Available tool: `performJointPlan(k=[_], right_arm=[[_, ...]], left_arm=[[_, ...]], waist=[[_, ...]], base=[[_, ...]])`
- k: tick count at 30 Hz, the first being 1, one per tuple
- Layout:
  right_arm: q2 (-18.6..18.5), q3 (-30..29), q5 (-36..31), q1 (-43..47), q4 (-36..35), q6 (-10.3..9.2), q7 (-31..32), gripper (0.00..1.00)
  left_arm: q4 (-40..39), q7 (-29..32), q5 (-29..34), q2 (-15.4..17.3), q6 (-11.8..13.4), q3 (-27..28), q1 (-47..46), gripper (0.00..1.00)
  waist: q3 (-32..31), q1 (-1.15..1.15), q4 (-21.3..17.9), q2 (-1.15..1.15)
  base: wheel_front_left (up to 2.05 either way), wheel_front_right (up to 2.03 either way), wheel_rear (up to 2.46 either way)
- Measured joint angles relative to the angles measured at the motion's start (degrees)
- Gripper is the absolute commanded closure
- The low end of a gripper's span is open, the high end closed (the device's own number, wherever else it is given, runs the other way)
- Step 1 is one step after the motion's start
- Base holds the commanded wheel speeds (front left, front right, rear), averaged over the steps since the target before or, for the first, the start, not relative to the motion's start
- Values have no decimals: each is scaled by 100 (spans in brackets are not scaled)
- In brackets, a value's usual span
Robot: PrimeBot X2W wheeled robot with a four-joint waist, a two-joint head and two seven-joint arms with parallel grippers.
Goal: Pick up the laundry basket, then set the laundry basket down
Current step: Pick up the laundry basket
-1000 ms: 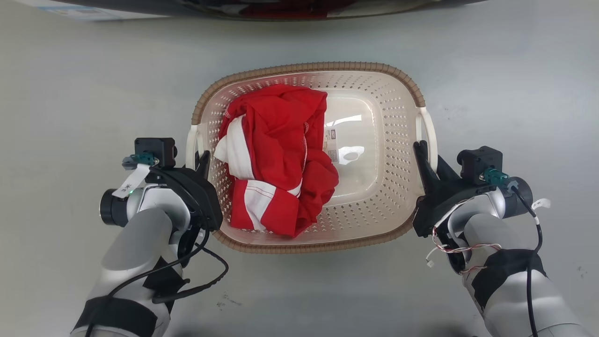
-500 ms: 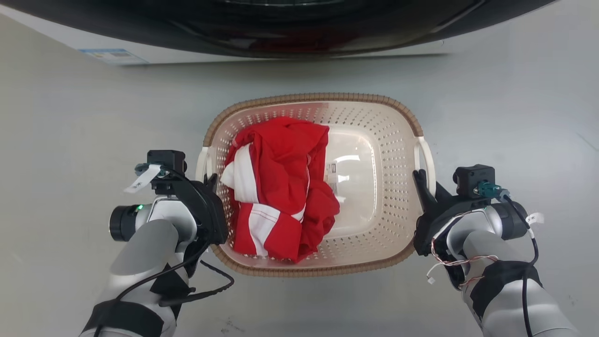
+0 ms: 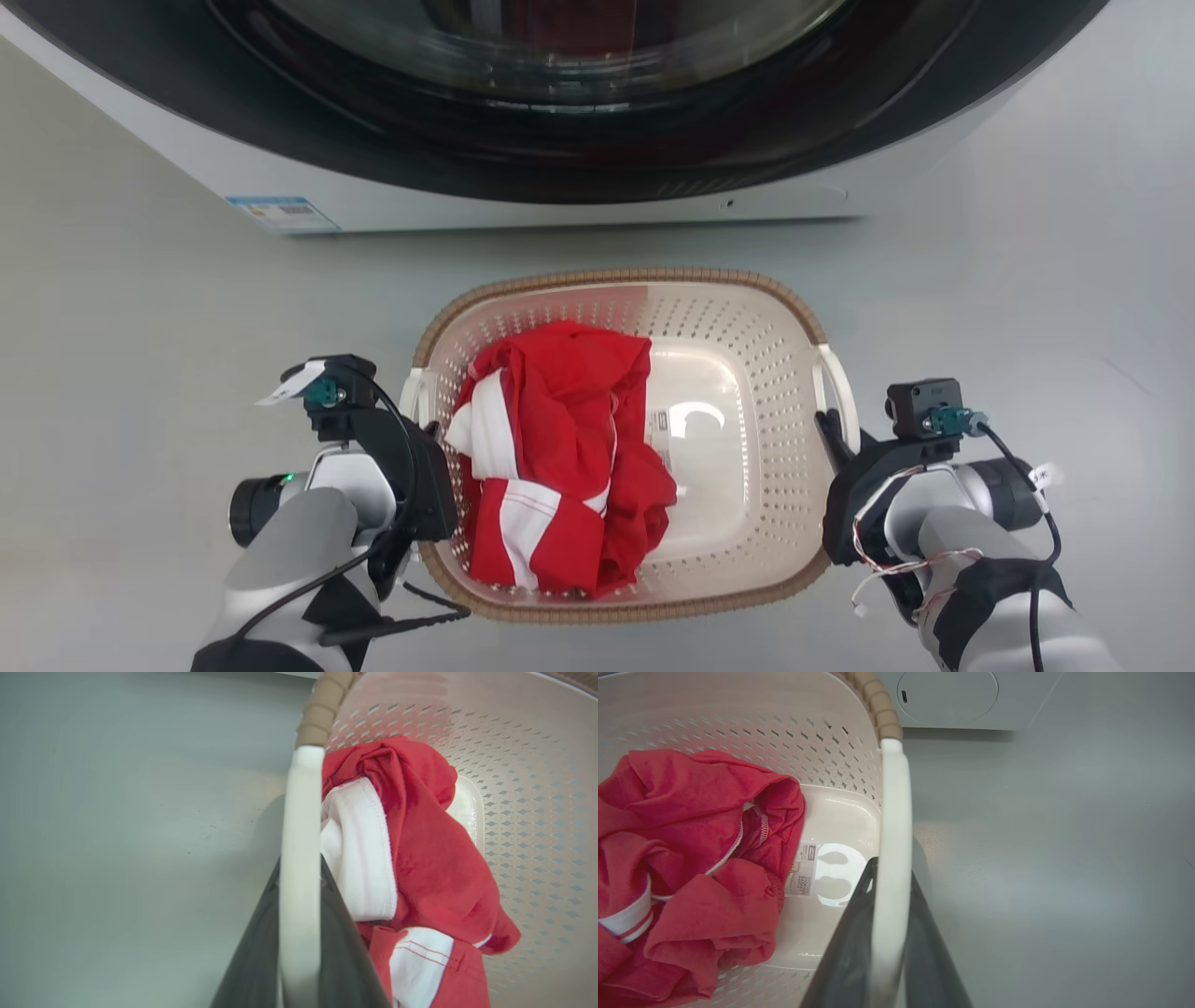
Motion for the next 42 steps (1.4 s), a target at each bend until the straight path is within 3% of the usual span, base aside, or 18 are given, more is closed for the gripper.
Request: performJointPlan(k=[24, 42], right_arm=[[12, 632, 1046, 1098, -192, 54, 713, 100], [5, 977, 1688, 1412, -248, 54, 1362, 100]], left_arm=[[25, 972, -890, 45, 1, -446, 1032, 100], [91, 1421, -1057, 82, 8, -617, 1287, 100]], waist=[[-1915, -1, -15, 0], [-3042, 0, -58, 0]], base=[[0, 0, 0], [0, 0, 0]])
